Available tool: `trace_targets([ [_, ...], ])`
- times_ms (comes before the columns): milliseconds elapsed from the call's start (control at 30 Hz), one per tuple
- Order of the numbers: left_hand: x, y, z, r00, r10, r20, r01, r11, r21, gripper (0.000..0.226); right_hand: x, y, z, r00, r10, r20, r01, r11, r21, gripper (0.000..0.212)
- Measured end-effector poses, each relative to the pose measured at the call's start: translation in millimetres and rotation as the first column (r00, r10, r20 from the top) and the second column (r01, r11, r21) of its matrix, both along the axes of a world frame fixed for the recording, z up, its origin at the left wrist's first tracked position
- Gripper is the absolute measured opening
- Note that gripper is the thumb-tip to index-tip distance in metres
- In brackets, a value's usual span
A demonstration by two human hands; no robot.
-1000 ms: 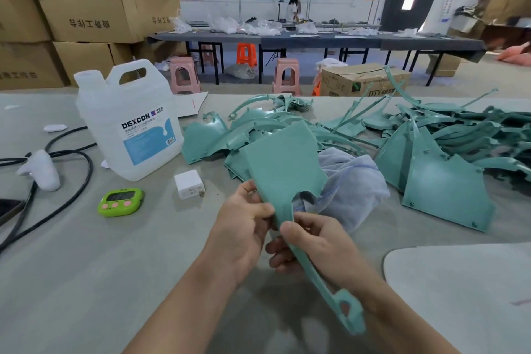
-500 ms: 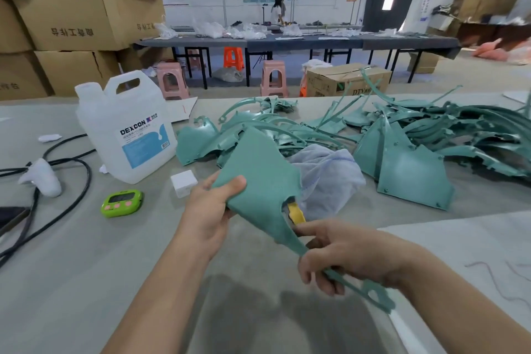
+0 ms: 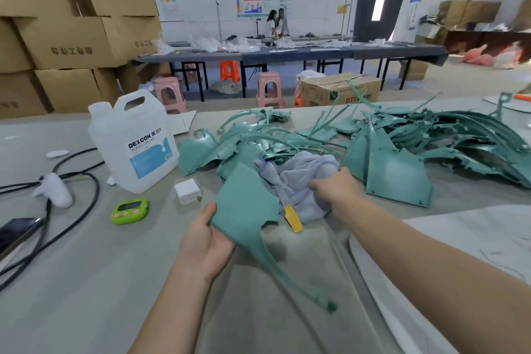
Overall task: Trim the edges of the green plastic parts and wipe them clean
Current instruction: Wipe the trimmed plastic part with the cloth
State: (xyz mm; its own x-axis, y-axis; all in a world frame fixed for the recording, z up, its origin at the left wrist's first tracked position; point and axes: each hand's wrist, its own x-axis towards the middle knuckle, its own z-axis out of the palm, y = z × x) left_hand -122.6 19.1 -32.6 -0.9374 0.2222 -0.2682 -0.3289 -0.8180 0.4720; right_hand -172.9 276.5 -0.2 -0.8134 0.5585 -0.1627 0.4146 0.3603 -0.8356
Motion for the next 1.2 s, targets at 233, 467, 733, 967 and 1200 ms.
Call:
trace_targets([
  [233, -14, -20, -6, 0.999, 0.014, -0.042, -0.013, 1.0, 0.026, 0.049, -6, 13, 81, 0.763, -0.16, -0.626, 0.15, 0.986, -0.07, 0.035],
  [467, -29, -1, -4, 0.997, -0.032, -0.07, 0.027, 0.997, -0.073, 0.048, 34, -46, 104, 0.659, 0.644, -0.388, -0.354, 0.721, 0.596, 0.053],
  [733, -21, 6, -7, 0.988, -0.126, -0.086, 0.121, 0.991, -0.063, 0.072, 31, -138, -13, 0.696, 0.708, -0.12, -0.449, 0.559, 0.698, 0.068],
  [967, -26, 10, -13, 0.993, -0.054, -0.101, 0.038, 0.987, -0.155, 0.065, 6, -129, -1, 0.787, 0.568, -0.24, -0.346, 0.729, 0.59, 0.052],
  [1200, -31, 14, -16, 0.997, 0.07, -0.027, -0.073, 0.988, -0.134, 0.061, 31, -112, -2, 0.628, 0.652, -0.425, -0.318, 0.714, 0.624, 0.037],
])
